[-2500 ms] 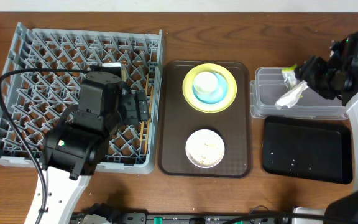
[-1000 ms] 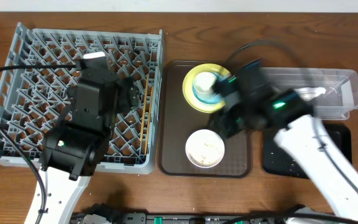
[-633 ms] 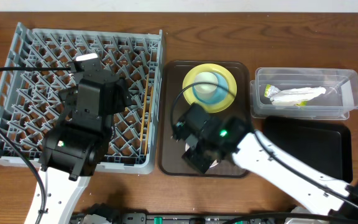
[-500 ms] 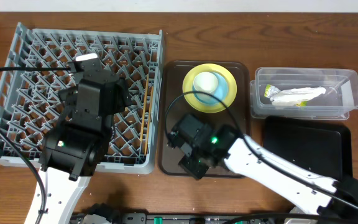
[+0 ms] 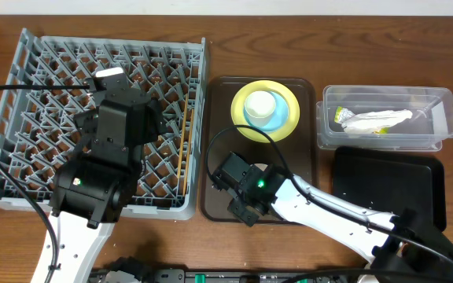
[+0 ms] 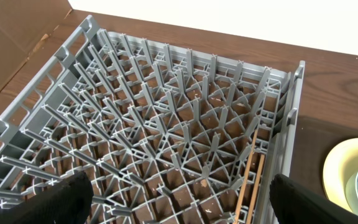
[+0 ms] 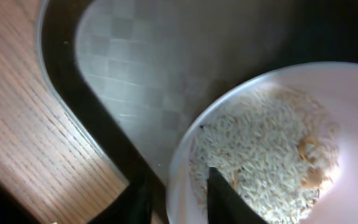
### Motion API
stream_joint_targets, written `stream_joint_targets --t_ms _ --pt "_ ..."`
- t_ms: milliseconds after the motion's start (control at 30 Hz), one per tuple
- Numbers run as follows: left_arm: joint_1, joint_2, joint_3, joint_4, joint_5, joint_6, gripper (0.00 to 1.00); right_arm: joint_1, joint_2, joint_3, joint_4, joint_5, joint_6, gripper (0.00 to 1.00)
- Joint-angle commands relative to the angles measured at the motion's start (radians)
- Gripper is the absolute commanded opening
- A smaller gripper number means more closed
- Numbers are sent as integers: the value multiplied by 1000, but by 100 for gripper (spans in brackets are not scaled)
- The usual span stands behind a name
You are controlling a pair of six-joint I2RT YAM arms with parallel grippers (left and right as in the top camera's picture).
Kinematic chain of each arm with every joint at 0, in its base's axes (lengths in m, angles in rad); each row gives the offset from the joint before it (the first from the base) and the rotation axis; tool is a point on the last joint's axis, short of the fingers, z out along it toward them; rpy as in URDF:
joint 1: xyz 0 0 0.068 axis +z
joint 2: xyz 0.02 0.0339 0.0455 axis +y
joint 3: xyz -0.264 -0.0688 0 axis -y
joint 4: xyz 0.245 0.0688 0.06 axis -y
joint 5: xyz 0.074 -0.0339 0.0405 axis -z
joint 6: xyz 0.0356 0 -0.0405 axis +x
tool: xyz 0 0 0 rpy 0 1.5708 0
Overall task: Sort waste into correct bins and load items into the dishwasher
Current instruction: 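Move the right gripper to the white rice bowl and grasp its rim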
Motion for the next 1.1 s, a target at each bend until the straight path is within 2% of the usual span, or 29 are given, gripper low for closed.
stream_joint_targets --t_ms 0,100,233,600,800,833,967,1067 --pt "5 -10 17 0 -27 -10 94 6 5 -1 -29 32 6 26" --pt "5 -10 17 0 -27 -10 94 6 5 -1 -56 32 5 26" --pt "5 -10 17 0 -27 -10 94 6 5 -2 -60 32 5 31" --pt "5 -10 17 0 -27 -10 93 6 5 -28 -59 132 9 22" --pt "5 -10 17 0 -27 -10 94 6 5 -30 -40 212 58 22" --pt "5 -10 17 0 -27 -10 94 6 5 -30 -37 206 59 21" --pt "5 -10 17 0 -27 -10 94 6 5 -30 -38 158 61 1" --pt "5 -10 17 0 -27 -10 94 6 5 -28 -40 155 64 1"
